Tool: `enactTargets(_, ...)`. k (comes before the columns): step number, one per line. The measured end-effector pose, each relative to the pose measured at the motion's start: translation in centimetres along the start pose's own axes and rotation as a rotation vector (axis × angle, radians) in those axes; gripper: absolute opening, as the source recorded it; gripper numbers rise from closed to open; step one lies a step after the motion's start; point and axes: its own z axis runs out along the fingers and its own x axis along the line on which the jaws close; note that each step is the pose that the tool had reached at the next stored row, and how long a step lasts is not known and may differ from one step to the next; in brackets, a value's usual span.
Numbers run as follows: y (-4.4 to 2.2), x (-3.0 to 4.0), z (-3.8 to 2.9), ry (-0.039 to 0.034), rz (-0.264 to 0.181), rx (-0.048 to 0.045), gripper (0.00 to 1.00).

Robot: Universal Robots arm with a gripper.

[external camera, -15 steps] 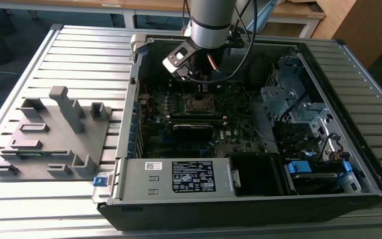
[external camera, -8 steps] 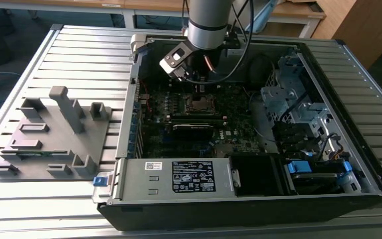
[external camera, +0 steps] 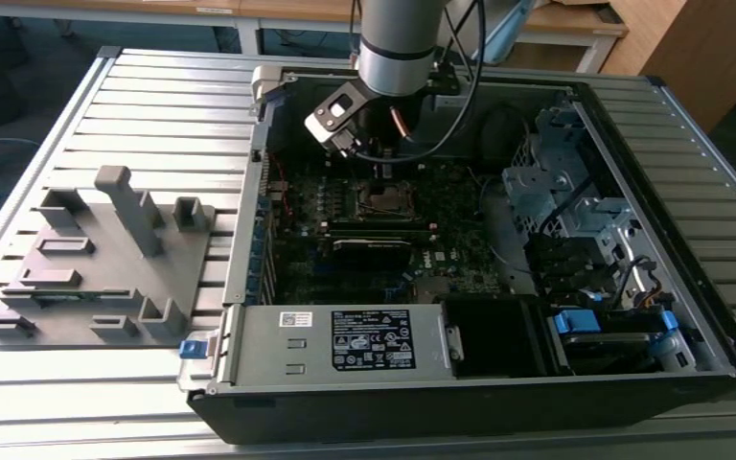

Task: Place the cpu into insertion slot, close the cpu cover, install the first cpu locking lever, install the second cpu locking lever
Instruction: 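Close the cpu cover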

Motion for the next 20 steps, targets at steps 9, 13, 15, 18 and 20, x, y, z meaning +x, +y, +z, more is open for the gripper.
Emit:
enactTargets(9,0.07,-0.01,0.03,-0.0002,0.0,0.0001,0.1)
enactTargets(13,0.21,-0.01,0.02,-0.0002,0.0,0.0001,0.1)
enactTargets(15,0.22,-0.01,0.02,-0.0003,0.0,0.0001,0.1)
enactTargets(18,0.22,0.0,0.02,-0.0003,0.0,0.0001,0.1)
enactTargets(20,0.23,0.0,0.02,-0.0002,0.0,0.0001,0.1)
